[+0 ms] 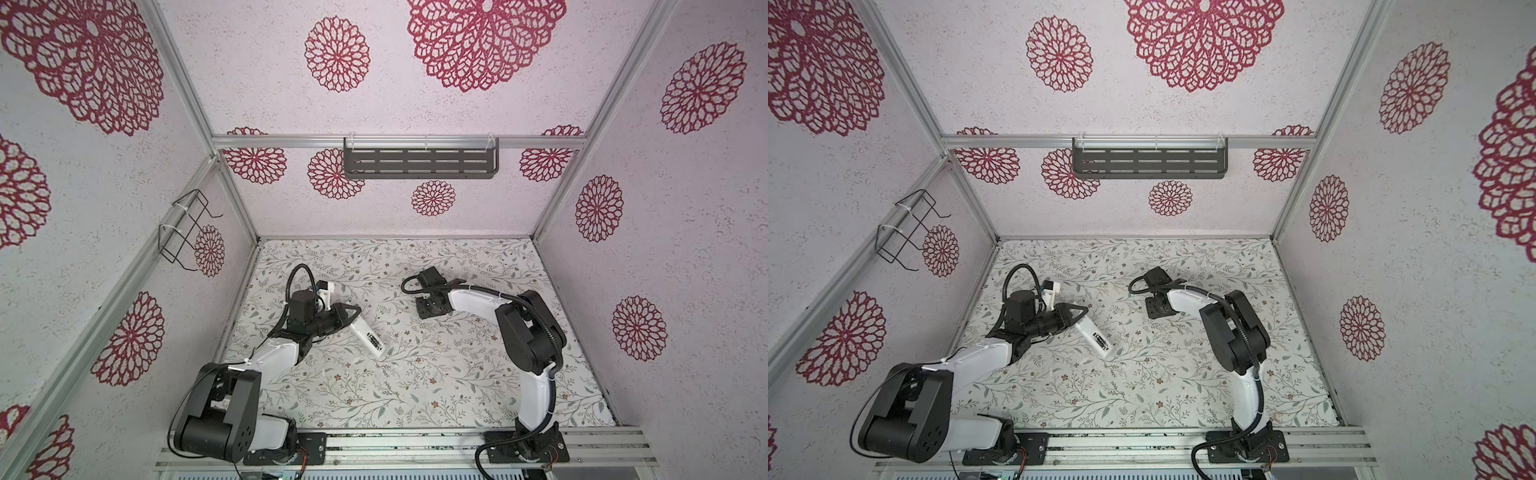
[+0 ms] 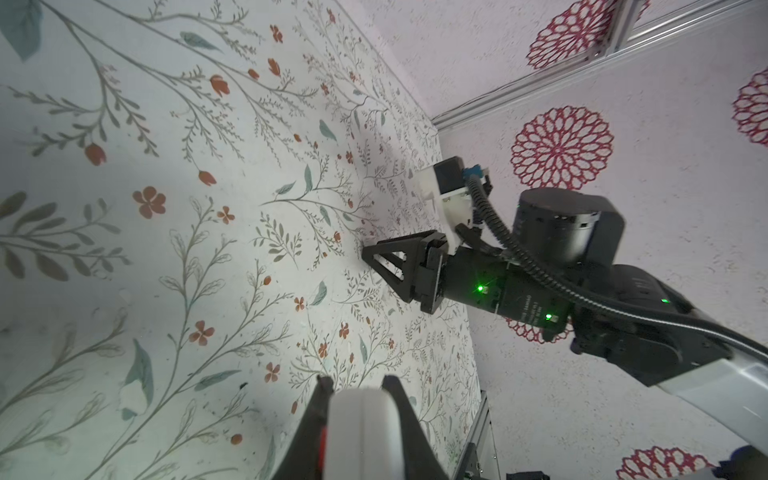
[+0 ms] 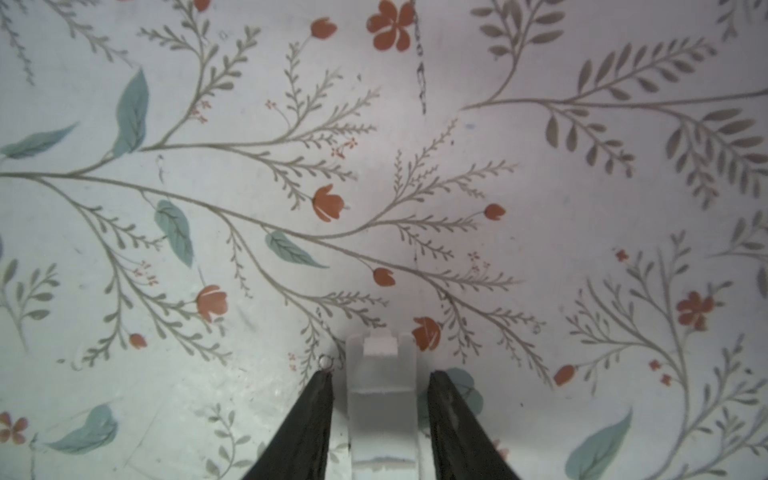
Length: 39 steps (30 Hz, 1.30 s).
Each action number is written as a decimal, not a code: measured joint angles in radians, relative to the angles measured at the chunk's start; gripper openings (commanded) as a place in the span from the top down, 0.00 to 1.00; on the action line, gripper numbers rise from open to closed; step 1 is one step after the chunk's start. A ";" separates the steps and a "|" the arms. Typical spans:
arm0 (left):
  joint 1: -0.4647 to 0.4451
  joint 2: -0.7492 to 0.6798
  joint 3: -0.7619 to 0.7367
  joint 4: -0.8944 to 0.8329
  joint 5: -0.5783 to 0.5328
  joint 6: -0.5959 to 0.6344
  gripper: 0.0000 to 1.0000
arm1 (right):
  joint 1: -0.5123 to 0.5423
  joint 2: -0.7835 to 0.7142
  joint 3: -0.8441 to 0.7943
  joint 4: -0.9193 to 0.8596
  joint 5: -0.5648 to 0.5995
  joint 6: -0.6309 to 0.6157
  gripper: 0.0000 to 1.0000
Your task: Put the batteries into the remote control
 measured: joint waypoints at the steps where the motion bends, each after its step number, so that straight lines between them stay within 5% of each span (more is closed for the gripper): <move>1: -0.018 0.032 0.000 0.026 -0.013 -0.004 1.00 | 0.000 0.000 0.000 0.003 -0.003 -0.006 0.67; 8: -0.099 0.198 0.001 0.219 -0.096 -0.052 0.98 | 0.000 -0.011 -0.029 0.045 -0.019 -0.024 0.75; 12: -0.126 0.254 0.010 0.304 -0.114 -0.081 0.82 | 0.002 -0.052 -0.102 0.120 -0.047 -0.047 0.77; 18: -0.132 0.307 0.021 0.307 -0.170 -0.065 0.49 | 0.012 -0.117 -0.198 0.171 -0.107 -0.084 0.78; 22: -0.132 0.318 0.021 0.275 -0.200 -0.047 0.04 | 0.016 -0.142 -0.240 0.196 -0.147 -0.095 0.78; 39: -0.083 0.131 -0.004 0.096 -0.242 0.039 0.03 | 0.019 -0.146 -0.167 0.182 -0.153 -0.103 0.73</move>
